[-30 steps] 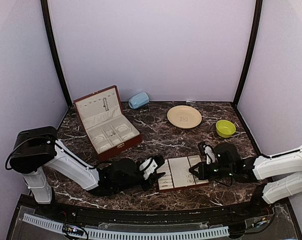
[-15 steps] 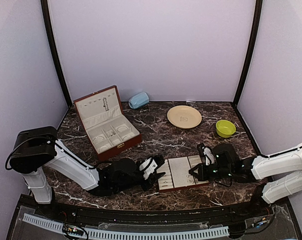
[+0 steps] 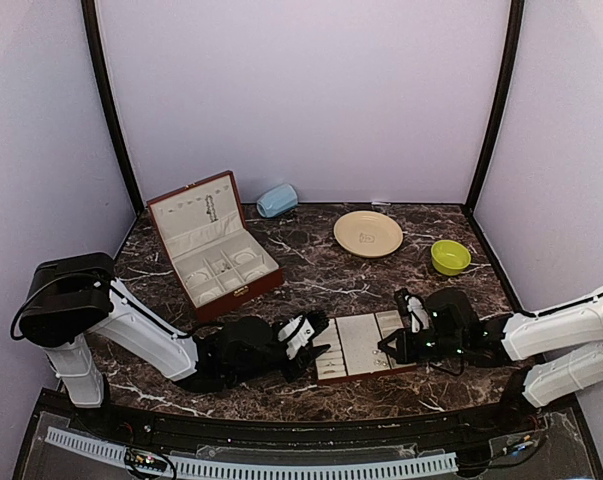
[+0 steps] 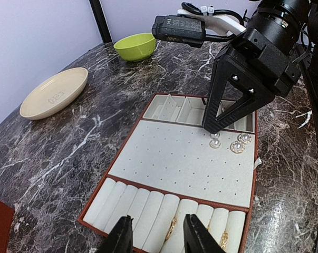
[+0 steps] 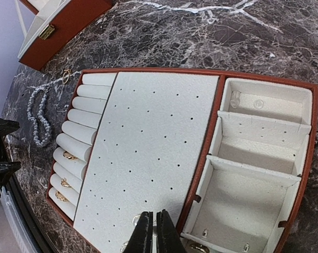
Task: Organize the mixed jewelry
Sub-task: Adjust the earring on the earring holder.
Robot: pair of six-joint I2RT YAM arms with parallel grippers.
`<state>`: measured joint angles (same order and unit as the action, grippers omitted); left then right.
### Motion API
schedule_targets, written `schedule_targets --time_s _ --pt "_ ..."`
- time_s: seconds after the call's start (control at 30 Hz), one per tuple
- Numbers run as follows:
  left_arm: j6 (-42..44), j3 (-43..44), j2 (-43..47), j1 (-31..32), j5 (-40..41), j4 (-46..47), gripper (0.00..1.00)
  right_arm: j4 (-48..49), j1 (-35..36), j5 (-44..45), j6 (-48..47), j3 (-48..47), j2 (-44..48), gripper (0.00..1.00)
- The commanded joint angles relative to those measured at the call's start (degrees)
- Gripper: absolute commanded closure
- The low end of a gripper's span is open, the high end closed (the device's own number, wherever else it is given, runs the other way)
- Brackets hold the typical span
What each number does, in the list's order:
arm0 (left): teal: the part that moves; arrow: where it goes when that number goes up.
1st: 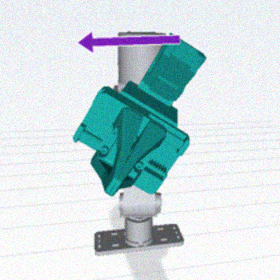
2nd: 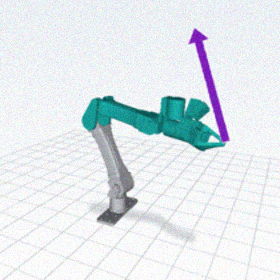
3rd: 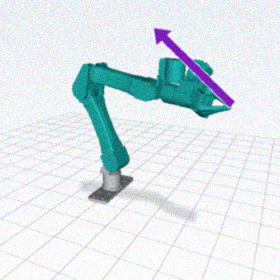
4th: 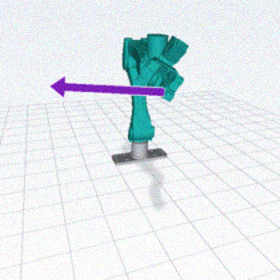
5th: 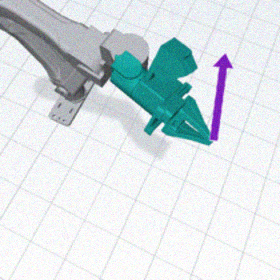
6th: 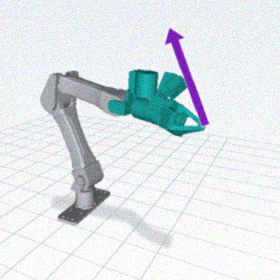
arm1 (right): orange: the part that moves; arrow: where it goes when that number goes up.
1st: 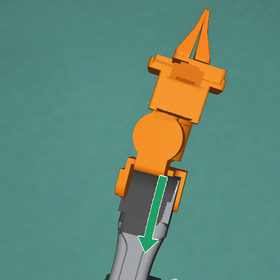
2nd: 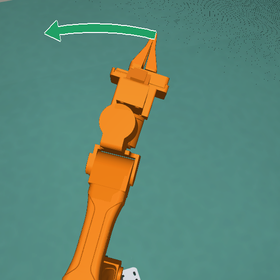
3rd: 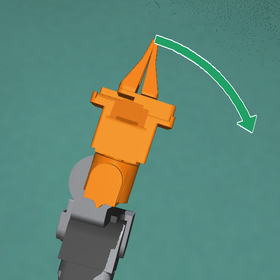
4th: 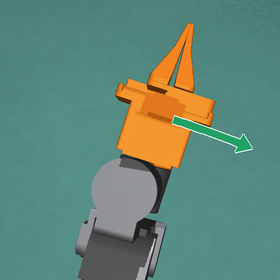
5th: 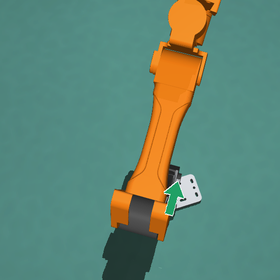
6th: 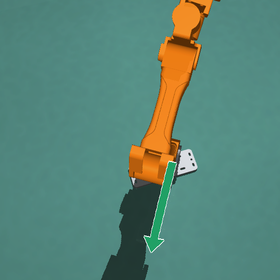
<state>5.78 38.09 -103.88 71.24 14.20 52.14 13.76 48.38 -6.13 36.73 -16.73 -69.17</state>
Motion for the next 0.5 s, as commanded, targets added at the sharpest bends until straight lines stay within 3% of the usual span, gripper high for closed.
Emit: schedule_targets --time_s 0.0,0.3,0.47 --pt "0.2 -1.0 1.9 -0.2 0.5 1.3 0.64 1.3 0.7 0.2 0.3 1.0 -0.2 0.94" --pt "-0.2 -0.4 3.2 -0.2 1.2 0.8 0.63 1.9 0.8 0.2 0.8 0.3 0.2 0.94" --pt "-1.2 1.3 6.5 -0.5 2.1 -2.6 0.61 -2.2 0.6 2.4 1.0 -2.8 3.9 0.86"
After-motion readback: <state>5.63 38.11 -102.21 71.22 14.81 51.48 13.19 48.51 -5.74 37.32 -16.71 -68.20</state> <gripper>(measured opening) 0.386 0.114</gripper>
